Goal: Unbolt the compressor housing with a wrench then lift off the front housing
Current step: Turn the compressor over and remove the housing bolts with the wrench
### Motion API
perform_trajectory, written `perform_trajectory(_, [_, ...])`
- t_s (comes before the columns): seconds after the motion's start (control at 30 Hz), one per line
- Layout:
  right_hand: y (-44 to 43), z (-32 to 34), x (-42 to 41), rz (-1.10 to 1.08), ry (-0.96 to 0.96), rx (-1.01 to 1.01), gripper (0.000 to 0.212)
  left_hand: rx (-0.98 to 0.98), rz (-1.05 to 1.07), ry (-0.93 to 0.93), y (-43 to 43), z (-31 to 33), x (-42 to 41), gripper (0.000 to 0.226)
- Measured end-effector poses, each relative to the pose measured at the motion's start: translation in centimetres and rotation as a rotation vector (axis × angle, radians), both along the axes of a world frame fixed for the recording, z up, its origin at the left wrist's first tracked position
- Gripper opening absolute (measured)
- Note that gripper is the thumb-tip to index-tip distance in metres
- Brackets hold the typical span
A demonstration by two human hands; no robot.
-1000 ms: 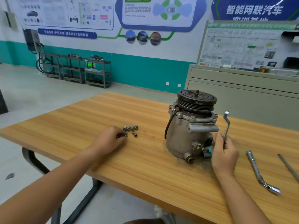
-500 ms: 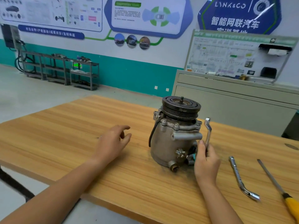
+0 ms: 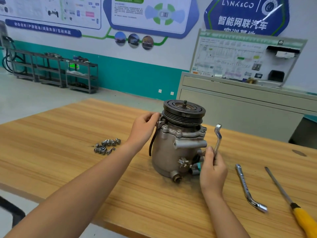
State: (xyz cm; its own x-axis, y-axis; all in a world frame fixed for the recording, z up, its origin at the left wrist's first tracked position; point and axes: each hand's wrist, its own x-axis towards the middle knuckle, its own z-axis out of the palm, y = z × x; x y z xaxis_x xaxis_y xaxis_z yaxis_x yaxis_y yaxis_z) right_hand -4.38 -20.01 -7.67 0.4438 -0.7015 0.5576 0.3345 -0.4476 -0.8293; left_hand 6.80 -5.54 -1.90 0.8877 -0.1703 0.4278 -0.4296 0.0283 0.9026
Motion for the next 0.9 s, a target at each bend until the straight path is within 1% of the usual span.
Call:
perform_trajectory(0.23, [0.2,0.2,-0.2,0.025,0.000,-0.015,0.035,-0.044,0.069,-0.044,-0.2,-0.2,0.1,0.023])
perform_trajectory(0.43, [-0.3,0.7,-0.5,-0.005,0.037,0.030,0.029,0.013,0.181,-0.045,-0.1,-0.3,-2.0,0.018])
perform_trajectory(0.47, [-0.4,1.1,-0.8,-0.019,0.014,0.042,0.028,0.027,0.193,-0.072,0.2,-0.6,-2.6,0.017])
perform_trajectory(0.53, [-0.3,2.0,-1.6,-0.011,-0.046,0.091,0.023,0.104,0.221,-0.185,0.9,-1.3,-3.9,0.020])
perform_trajectory(0.6, [0.2,2.8,-2.6,0.098,-0.067,0.144,0.022,0.192,0.228,-0.291,1.4,-1.8,-4.7,0.027])
perform_trajectory(0.63, [0.5,3.0,-3.1,0.166,-0.034,0.144,0.028,0.223,0.224,-0.315,1.6,-2.0,-4.8,0.032])
perform_trajectory(0.67, [1.0,3.1,-3.5,0.216,0.015,0.115,0.032,0.241,0.215,-0.323,1.8,-2.1,-4.9,0.035])
perform_trajectory(0.73, [2.0,3.3,-4.1,0.273,0.092,0.027,0.029,0.248,0.175,-0.342,1.8,-2.3,-5.0,0.041])
perform_trajectory(0.83, [2.8,3.6,-4.2,0.262,0.129,-0.047,0.033,0.262,0.124,-0.384,1.3,-2.7,-5.3,0.061])
perform_trajectory(0.9, [2.6,3.5,-4.0,0.241,0.136,-0.049,0.033,0.243,0.157,-0.376,0.9,-3.2,-5.4,0.071])
